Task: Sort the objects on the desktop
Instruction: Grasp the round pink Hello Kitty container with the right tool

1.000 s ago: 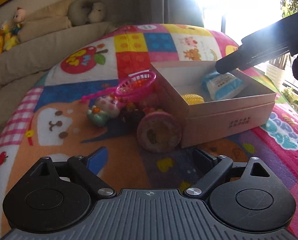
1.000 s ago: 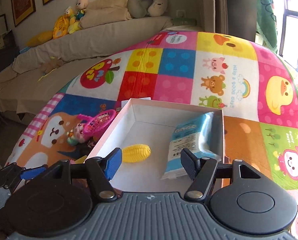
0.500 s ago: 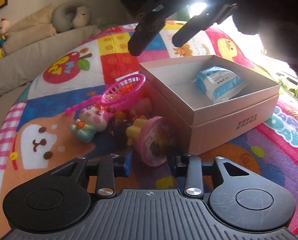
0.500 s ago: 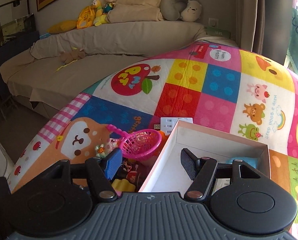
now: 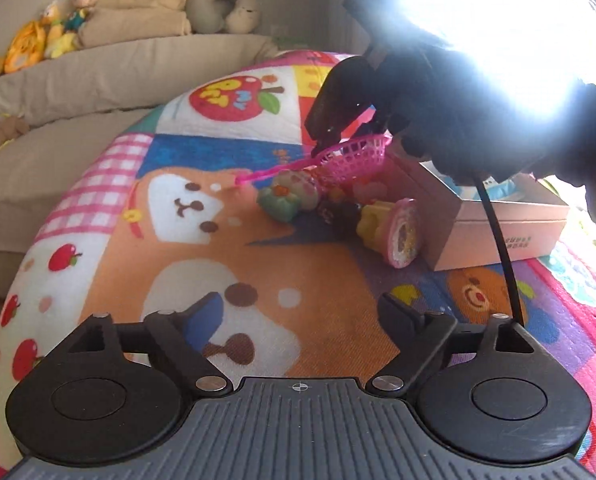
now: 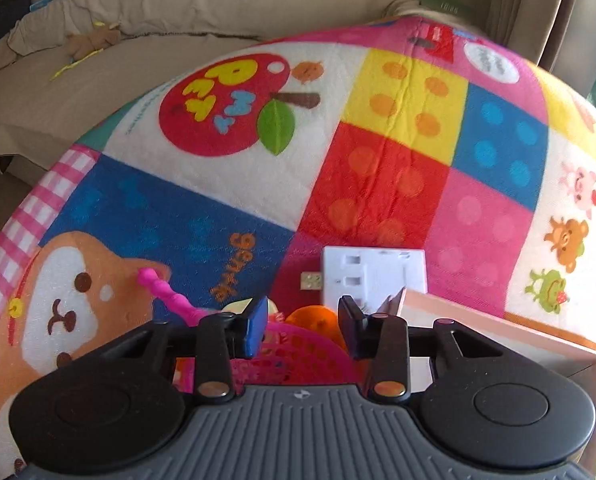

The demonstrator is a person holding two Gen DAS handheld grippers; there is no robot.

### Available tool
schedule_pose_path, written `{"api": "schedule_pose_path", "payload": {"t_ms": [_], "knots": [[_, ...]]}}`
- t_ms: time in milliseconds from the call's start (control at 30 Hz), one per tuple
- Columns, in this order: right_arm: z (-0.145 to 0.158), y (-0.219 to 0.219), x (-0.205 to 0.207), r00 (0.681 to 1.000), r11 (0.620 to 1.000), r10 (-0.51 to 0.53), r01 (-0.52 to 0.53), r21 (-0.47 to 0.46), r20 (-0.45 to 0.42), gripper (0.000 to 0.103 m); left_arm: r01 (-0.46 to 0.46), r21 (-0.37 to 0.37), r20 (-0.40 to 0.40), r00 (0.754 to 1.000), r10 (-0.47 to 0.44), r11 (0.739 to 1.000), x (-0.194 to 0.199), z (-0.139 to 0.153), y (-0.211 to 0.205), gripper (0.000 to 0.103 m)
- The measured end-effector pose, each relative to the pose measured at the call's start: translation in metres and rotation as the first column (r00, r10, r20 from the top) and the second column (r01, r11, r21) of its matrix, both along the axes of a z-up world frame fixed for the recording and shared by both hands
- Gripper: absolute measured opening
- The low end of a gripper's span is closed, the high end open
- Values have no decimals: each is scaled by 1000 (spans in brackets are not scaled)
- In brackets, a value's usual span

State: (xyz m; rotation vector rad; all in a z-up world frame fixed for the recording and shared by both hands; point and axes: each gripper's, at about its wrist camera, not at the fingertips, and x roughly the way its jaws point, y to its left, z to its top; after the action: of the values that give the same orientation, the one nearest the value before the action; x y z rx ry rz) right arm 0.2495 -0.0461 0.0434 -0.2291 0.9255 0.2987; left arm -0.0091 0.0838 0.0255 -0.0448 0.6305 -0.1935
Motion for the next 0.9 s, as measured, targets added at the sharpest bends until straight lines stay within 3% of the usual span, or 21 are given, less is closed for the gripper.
{"api": "schedule_pose_path", "payload": {"t_ms": [133,233,300,400,500,667,833,900], "knots": [[0,8,-28,986,991,108,-97,89,-128,31,23,-48,-9,1000,-24,999,-5,-1,7,96],[7,7,-67,944,960,254,-220,176,-209,31,33,-65,-9,999,-34,997,-12,-2,8,97],[19,1,-95,935,941,317,-288,180,-160,35,43,-78,-13,999,-44,996,-17,-3,9,98],[32,-11,-136,941,939,339,-339,54,11,49,45,-79,-17,999,-47,996,-23,-5,8,100],[23,-12,-170,899,908,409,-386,-162,154,61,29,-64,-35,999,-32,998,-26,-8,8,100],[-10,-2,-190,842,836,500,-408,-367,201,61,-13,-45,-60,998,10,999,-35,-8,12,100],[-39,3,-191,835,793,519,-390,-469,183,56,-31,-30,-79,996,29,999,-44,-5,16,100],[-37,1,-198,834,800,516,-388,-457,197,56,-30,-21,-86,996,28,999,-45,-5,14,101]]}}
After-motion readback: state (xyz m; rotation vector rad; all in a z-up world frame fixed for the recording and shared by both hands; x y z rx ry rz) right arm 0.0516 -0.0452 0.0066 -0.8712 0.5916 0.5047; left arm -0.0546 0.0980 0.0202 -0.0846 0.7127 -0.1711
